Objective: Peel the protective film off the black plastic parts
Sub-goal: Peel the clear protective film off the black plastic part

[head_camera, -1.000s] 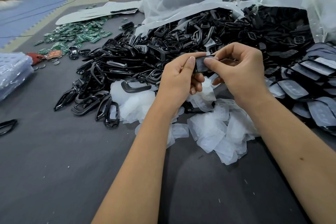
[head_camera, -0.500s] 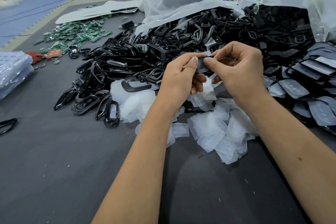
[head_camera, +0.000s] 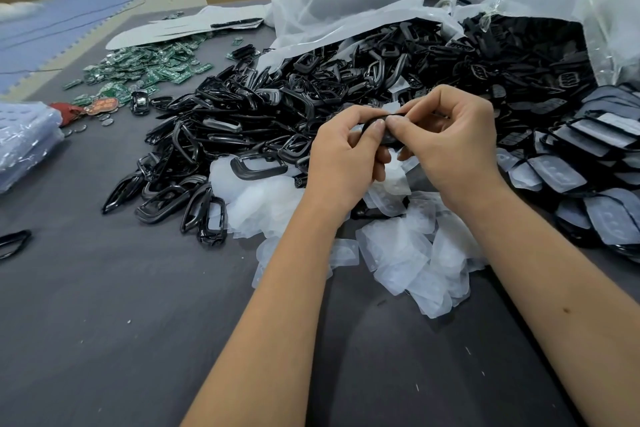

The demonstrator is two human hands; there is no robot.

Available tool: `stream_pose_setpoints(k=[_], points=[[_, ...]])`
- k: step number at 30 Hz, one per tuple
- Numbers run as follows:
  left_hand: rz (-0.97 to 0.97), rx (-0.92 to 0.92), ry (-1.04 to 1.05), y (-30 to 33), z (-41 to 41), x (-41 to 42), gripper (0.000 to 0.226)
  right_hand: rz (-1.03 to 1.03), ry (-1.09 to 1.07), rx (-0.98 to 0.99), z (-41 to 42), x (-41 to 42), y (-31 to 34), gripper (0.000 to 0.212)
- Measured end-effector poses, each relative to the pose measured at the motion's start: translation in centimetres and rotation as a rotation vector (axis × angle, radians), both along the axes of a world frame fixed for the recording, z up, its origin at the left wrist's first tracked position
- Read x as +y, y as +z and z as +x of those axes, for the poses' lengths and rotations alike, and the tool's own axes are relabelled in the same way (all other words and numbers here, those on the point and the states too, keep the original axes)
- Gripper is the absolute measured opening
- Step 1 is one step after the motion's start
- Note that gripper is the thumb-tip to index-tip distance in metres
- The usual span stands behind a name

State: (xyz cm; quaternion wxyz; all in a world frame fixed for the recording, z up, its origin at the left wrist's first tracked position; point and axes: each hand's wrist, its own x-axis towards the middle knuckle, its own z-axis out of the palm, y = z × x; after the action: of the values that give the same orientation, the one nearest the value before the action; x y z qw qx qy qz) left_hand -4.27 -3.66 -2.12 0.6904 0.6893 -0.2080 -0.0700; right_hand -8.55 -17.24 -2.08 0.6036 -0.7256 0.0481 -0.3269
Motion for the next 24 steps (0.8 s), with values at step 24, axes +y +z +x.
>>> stream_pose_setpoints(k=[24], points=[[0.076, -0.251, 0.498, -0.1, -1.7, -2.0, 0.007, -0.298, -0.265, -0.176, 0.1, 1.1, -0.1, 0.019]])
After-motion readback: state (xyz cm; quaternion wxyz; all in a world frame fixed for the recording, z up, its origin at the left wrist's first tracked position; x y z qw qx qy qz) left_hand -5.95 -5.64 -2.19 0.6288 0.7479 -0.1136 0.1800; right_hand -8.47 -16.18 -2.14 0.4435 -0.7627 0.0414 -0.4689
